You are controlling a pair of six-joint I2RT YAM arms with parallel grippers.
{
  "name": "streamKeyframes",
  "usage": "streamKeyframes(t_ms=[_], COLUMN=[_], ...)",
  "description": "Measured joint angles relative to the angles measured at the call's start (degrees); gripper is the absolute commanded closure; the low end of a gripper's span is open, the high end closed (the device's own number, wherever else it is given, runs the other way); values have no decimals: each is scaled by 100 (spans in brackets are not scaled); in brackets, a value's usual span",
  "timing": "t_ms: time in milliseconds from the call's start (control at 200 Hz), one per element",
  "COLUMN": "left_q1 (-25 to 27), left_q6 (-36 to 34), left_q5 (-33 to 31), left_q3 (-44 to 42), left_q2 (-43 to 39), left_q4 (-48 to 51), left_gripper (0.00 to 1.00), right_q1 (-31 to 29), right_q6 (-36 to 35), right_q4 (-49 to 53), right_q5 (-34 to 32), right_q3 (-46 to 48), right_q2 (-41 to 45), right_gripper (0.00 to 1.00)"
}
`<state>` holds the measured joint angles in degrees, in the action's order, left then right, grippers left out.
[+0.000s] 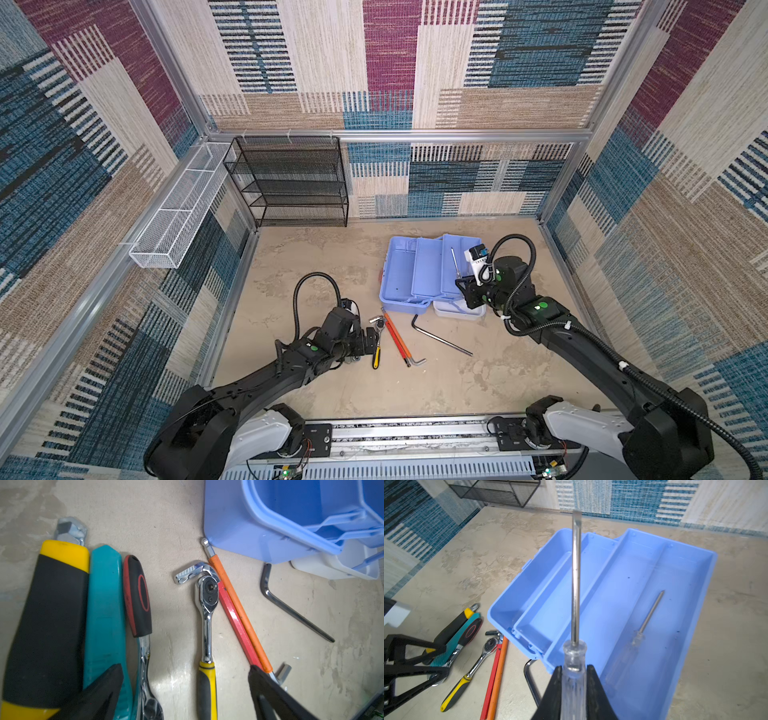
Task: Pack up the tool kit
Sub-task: 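Lift the second screwdriver with the right gripper over the blue tray, then place the screwdriver beside the first one and open the right gripper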
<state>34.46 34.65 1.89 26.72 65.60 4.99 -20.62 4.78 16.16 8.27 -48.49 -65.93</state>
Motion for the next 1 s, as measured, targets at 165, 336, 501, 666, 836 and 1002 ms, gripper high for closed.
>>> streamKeyframes(t_ms=[165, 336, 501, 666, 836, 1002], left_q1=[114, 181, 205, 225, 229, 262], left_q6=[-37, -44, -59, -70, -85, -87], left_q5=[4, 0, -13, -20, -22, -28], left_q3=[20, 44, 48, 48, 50, 59], left_q2=[26, 90, 146, 162, 166, 175], left_q4=[-2, -2, -2, -2, -2, -2], left_gripper=[5, 5, 4, 5, 5, 5], right_q1=[509, 811, 914, 984, 1010, 1010], right_q6=[332, 586, 726, 846, 885, 929], right_q4=[-42, -42, -28, -11, 20, 28], right_q5=[15, 81, 133, 164, 162, 90], right_q3=[2, 2, -63, -140, -254, -260], right_q2=[-164, -352, -538, -748, -894, -885], right_gripper=[89, 88, 88, 84, 72, 48])
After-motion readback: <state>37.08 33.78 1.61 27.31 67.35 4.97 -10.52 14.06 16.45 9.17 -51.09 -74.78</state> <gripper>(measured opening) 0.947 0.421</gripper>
